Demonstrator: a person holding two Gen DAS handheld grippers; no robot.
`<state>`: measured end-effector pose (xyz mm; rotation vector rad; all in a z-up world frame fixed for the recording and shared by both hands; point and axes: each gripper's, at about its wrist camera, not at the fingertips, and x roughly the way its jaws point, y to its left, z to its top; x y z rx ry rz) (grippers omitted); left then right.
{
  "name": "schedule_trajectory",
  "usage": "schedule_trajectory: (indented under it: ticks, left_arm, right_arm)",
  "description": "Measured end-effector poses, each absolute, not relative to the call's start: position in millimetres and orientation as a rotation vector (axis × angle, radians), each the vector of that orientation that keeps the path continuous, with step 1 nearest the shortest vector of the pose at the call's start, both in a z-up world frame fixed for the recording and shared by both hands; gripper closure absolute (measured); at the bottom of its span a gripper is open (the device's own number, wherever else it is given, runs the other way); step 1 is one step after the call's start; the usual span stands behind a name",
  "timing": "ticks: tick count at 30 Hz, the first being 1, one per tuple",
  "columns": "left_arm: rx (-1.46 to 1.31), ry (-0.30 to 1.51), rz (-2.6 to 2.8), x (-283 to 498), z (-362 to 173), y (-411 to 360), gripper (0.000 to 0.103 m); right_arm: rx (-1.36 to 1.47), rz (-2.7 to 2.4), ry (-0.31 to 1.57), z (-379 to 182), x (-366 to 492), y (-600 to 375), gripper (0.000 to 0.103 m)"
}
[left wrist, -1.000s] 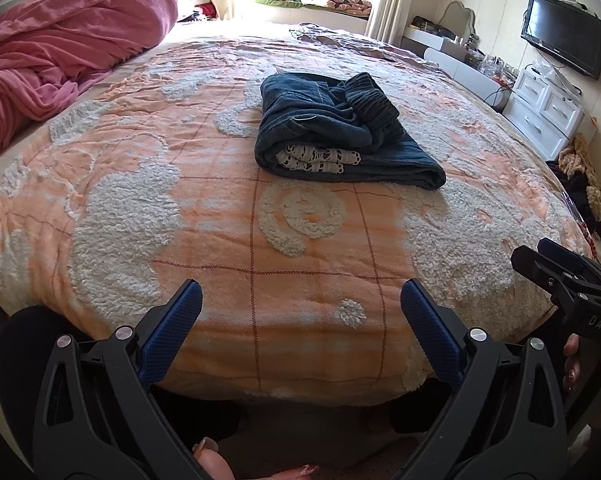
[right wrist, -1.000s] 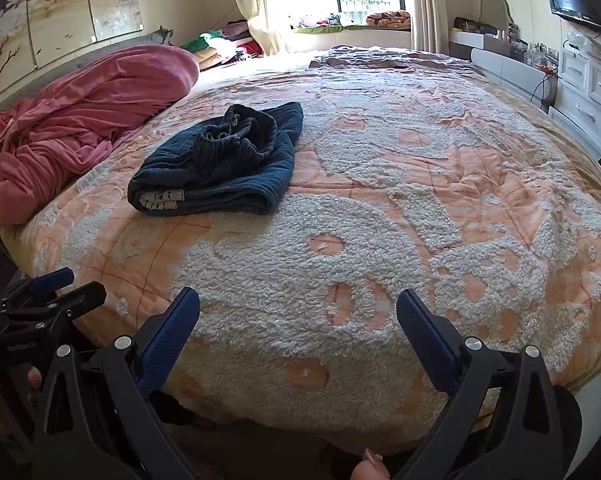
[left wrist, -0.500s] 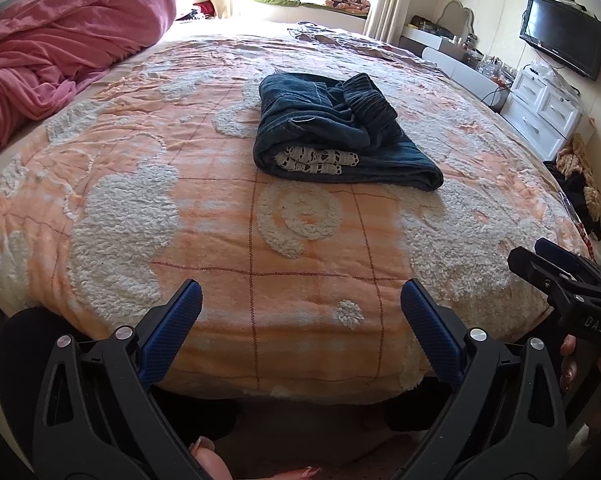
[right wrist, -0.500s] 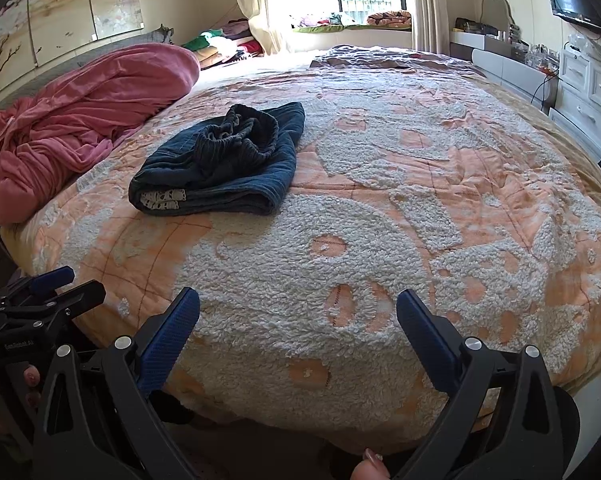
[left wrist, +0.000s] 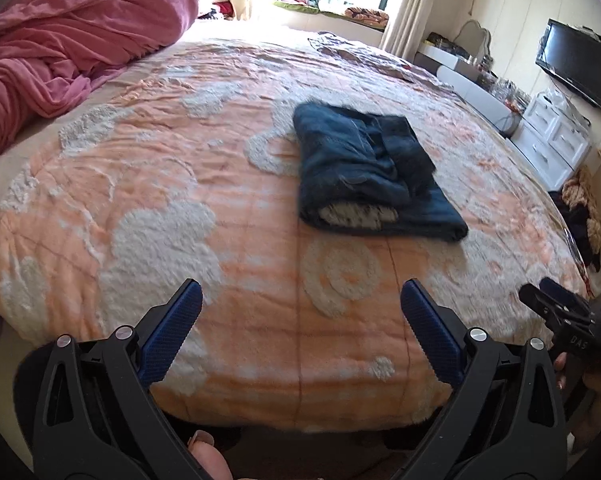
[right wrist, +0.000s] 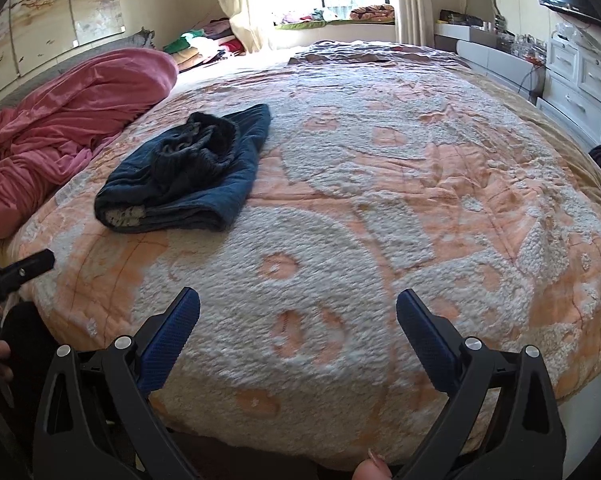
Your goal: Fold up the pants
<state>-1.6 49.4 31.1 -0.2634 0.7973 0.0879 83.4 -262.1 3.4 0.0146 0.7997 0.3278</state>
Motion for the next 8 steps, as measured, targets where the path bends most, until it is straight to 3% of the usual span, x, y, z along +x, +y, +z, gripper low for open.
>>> schedule_trajectory:
  ticks: [3, 8]
  left_arm:
    - [-0.221, 0.787, 0.197, 36.8, 39.2, 95.4, 0.009]
    - [-0.160, 0.915, 0.392, 127.1, 13.1, 193.9, 0.009]
  right_arm:
    - [0.055, 0.211, 0.788, 8.5, 116.0, -306.4, 0.005]
    - [0.037, -0.092, 0.812, 9.8, 203.0, -410.1, 0.005]
